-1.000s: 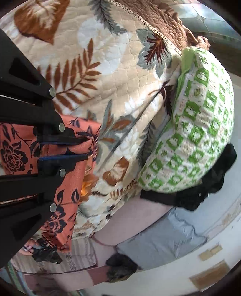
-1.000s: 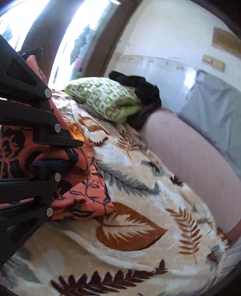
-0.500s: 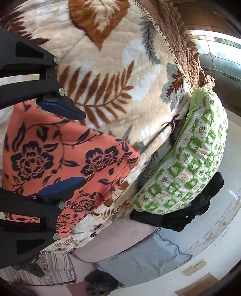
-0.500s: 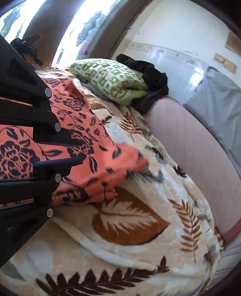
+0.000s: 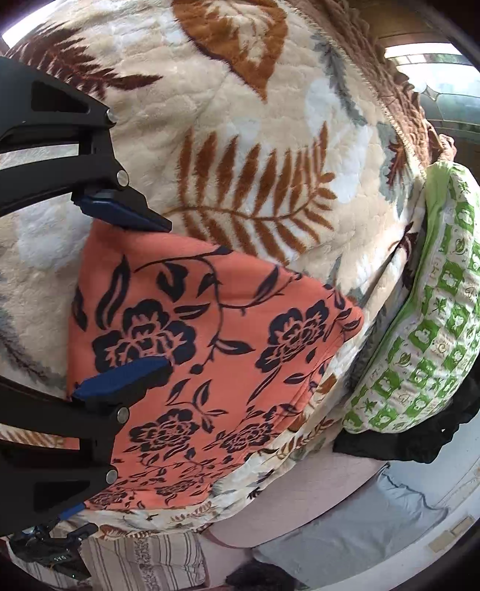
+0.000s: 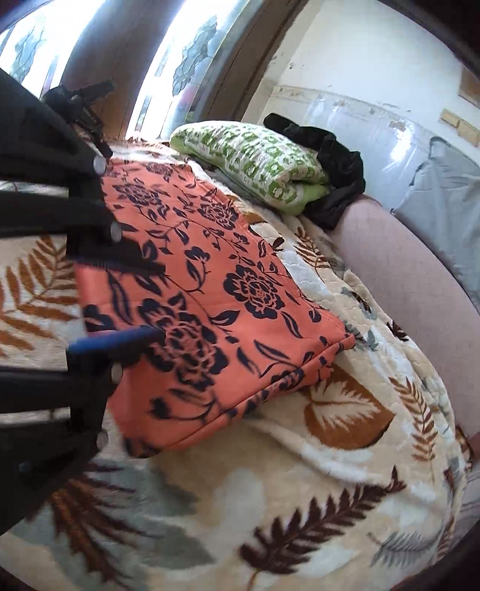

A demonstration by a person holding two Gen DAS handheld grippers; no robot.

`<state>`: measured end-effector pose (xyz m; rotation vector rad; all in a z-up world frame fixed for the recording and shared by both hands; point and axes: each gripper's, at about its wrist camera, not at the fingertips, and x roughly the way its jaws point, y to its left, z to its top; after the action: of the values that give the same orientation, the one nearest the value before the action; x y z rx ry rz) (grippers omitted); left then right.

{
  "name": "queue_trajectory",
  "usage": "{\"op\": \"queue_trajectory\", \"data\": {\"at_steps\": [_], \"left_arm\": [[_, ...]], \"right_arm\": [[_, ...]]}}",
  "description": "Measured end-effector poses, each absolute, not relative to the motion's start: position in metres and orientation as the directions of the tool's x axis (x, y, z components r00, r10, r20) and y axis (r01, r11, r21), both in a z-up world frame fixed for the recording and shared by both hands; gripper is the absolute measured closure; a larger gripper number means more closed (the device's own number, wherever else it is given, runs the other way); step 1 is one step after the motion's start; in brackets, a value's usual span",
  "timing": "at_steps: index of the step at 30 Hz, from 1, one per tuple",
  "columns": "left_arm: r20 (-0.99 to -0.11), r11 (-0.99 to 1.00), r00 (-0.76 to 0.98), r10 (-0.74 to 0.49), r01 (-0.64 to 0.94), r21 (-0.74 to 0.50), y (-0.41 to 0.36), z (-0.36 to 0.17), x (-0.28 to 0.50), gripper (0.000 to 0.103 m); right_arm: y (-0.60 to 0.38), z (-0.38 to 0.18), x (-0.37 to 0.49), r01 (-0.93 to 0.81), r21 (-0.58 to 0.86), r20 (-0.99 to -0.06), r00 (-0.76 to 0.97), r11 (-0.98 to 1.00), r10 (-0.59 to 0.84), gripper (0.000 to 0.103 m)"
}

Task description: Fold small clothes

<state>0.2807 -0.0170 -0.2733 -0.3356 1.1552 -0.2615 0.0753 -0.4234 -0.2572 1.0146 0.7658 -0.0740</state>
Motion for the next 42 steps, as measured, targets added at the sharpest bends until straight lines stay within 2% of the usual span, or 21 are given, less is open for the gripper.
{"op": "queue_trajectory", "data": {"at_steps": [1,3,5,9,13,15,18,20,21,22,23,24,25,27,30,33,36,38,39,42], "left_arm": [[-0.841,0.910,0.373,-0.391,0.019,-0.415,-0.014,-0.274,0.272,0.035],[-0.824,0.891,0.379,-0.422,0.007,-0.453,-0.009,-0.272,0.253,0.035],[-0.818,0.885,0.387,-0.426,-0.009,-0.465,-0.002,-0.270,0.232,0.034],[-0.746,0.756,0.313,-0.587,-0.117,-0.644,0.011,-0.296,0.218,0.034],[-0.725,0.717,0.323,-0.608,-0.169,-0.676,0.009,-0.311,0.234,0.034],[-0.714,0.719,0.360,-0.600,-0.148,-0.679,0.002,-0.309,0.246,0.034],[-0.674,0.666,0.436,-0.596,-0.200,-0.719,0.003,-0.312,0.263,0.033],[-0.648,0.644,0.467,-0.601,-0.197,-0.740,0.002,-0.315,0.269,0.033],[-0.645,0.643,0.475,-0.599,-0.196,-0.741,0.001,-0.316,0.270,0.034],[-0.642,0.642,0.492,-0.588,-0.198,-0.741,0.001,-0.316,0.269,0.044],[-0.646,0.651,0.497,-0.579,-0.196,-0.734,0.001,-0.316,0.269,0.065],[-0.666,0.676,0.487,-0.565,-0.190,-0.712,-0.002,-0.317,0.270,0.076],[-0.677,0.692,0.482,-0.555,-0.183,-0.698,-0.003,-0.317,0.271,0.085],[-0.665,0.691,0.501,-0.554,-0.168,-0.703,-0.002,-0.315,0.269,0.088],[-0.645,0.718,0.538,-0.543,-0.100,-0.689,-0.002,-0.300,0.262,0.090],[-0.641,0.727,0.527,-0.559,-0.062,-0.684,0.001,-0.291,0.250,0.090],[-0.670,0.739,0.476,-0.570,-0.059,-0.671,0.005,-0.297,0.235,0.090],[-0.708,0.755,0.425,-0.564,-0.082,-0.650,0.005,-0.311,0.232,0.082],[-0.724,0.757,0.395,-0.565,-0.102,-0.646,0.007,-0.319,0.234,0.078],[-0.674,0.677,0.383,-0.631,-0.152,-0.720,0.020,-0.327,0.235,0.071]], "right_arm": [[-0.424,-0.255,0.061,0.393,0.770,-0.576,0.767,0.502,0.283,0.014],[-0.424,-0.252,0.039,0.384,0.808,-0.525,0.813,0.447,0.251,0.015],[-0.422,-0.255,0.038,0.388,0.802,-0.537,0.802,0.454,0.262,0.015],[-0.432,-0.283,0.049,0.425,0.839,-0.520,0.809,0.339,0.275,0.017],[-0.446,-0.313,0.066,0.481,0.843,-0.533,0.802,0.239,0.267,0.030],[-0.450,-0.315,0.071,0.470,0.851,-0.520,0.816,0.236,0.253,0.031],[-0.456,-0.318,0.077,0.444,0.866,-0.492,0.839,0.229,0.232,0.035],[-0.456,-0.323,0.083,0.446,0.864,-0.495,0.837,0.234,0.233,0.045],[-0.456,-0.323,0.088,0.451,0.855,-0.507,0.829,0.256,0.234,0.057],[-0.455,-0.324,0.092,0.456,0.844,-0.522,0.820,0.282,0.235,0.071],[-0.455,-0.325,0.095,0.465,0.832,-0.538,0.811,0.303,0.231,0.072],[-0.454,-0.324,0.095,0.474,0.822,-0.549,0.807,0.316,0.216,0.075],[-0.453,-0.321,0.095,0.476,0.814,-0.554,0.809,0.332,0.198,0.078],[-0.445,-0.298,0.094,0.463,0.774,-0.564,0.814,0.431,0.138,0.080],[-0.421,-0.258,0.089,0.408,0.686,-0.547,0.835,0.603,0.057,0.081],[-0.412,-0.246,0.066,0.401,0.679,-0.536,0.843,0.616,0.043,0.082],[-0.415,-0.250,0.043,0.457,0.666,-0.582,0.813,0.590,0.028,0.082],[-0.427,-0.271,0.040,0.514,0.661,-0.647,0.760,0.547,0.067,0.081],[-0.434,-0.284,0.041,0.550,0.662,-0.682,0.723,0.510,0.107,0.076],[-0.450,-0.305,0.031,0.636,0.687,-0.712,0.685,0.352,0.152,0.055]]}}
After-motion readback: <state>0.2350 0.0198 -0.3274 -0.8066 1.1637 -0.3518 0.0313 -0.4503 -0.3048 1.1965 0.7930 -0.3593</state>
